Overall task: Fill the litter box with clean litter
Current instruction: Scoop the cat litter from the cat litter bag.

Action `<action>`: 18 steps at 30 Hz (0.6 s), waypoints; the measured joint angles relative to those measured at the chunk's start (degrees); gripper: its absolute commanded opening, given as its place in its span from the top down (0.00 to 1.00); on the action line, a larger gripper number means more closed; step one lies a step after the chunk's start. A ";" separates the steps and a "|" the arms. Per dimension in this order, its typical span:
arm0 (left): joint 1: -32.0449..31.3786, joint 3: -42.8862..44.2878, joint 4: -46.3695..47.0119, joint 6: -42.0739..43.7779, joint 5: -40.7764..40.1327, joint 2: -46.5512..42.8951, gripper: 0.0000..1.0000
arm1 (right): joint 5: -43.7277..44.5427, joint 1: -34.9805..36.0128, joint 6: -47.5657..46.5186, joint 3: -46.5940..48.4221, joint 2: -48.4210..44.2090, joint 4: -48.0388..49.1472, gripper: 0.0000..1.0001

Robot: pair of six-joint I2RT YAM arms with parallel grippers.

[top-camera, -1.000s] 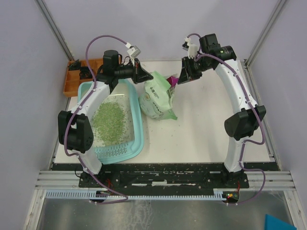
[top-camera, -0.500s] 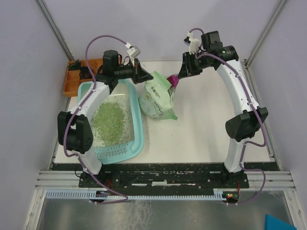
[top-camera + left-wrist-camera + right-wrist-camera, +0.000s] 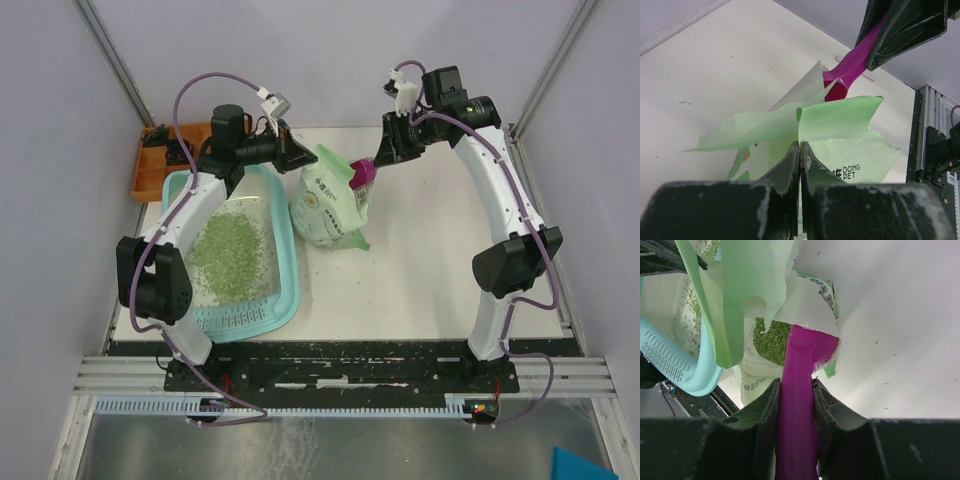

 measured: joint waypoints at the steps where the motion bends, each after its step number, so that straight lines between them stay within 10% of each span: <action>1: 0.00 -0.15 0.20 -0.33 -0.44 -0.28 0.97 | -0.26 -0.04 -0.28 0.00 -0.04 -0.17 0.98; 15: -0.04 -3.91 7.89 -1.55 -4.02 -13.14 0.97 | -3.02 5.07 -2.03 -8.48 -0.85 -2.99 0.98; 18: -0.11 -4.46 9.97 -1.97 -4.09 -13.70 0.76 | -1.84 6.91 -2.47 -10.62 -0.92 -2.82 0.98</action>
